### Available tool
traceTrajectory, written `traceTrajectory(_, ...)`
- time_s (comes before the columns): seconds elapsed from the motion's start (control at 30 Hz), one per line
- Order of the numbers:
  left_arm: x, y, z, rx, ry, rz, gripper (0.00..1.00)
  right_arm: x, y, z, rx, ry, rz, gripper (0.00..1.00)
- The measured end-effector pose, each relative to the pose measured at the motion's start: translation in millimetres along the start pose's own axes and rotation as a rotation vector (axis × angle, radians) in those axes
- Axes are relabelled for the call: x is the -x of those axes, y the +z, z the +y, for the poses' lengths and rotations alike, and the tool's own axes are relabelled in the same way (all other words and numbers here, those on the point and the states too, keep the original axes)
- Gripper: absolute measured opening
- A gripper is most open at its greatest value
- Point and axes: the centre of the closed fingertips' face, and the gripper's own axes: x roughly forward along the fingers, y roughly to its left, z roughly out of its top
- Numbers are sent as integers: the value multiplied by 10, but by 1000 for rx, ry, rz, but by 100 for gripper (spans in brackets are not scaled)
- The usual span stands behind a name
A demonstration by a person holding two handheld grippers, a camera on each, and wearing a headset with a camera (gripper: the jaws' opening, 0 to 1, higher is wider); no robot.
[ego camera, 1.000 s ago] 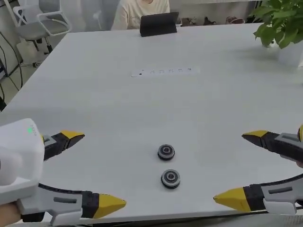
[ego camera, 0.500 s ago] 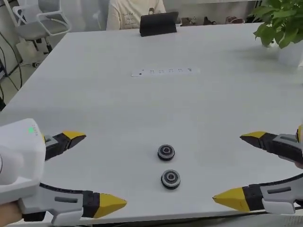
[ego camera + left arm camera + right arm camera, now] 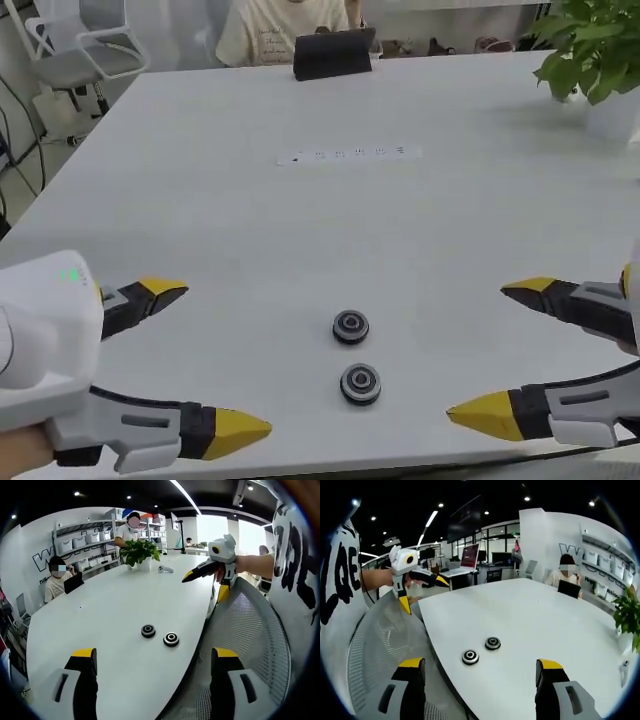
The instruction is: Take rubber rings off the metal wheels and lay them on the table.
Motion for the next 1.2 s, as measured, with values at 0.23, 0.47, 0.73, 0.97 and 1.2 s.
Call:
traceTrajectory(0.23, -17, 27, 13, -2, -4, -3, 91, -16, 35, -38, 7, -5, -11, 91)
traceTrajectory(0.47, -32, 67, 38, -5, -4, -11, 88, -25, 72, -64, 13, -7, -21, 92)
traceTrajectory(0.73, -56, 110, 63, -10, -3, -17, 88, -34, 96, -100, 13, -6, -28, 91)
traceTrajectory(0.97, -82, 127, 77, -17, -6, -17, 87, -43, 97, -130, 13, -4, -26, 91)
traceTrajectory(1.2, -102, 181, 95, -29, -11, -31, 87, -59, 111, -157, 17, -2, -25, 90)
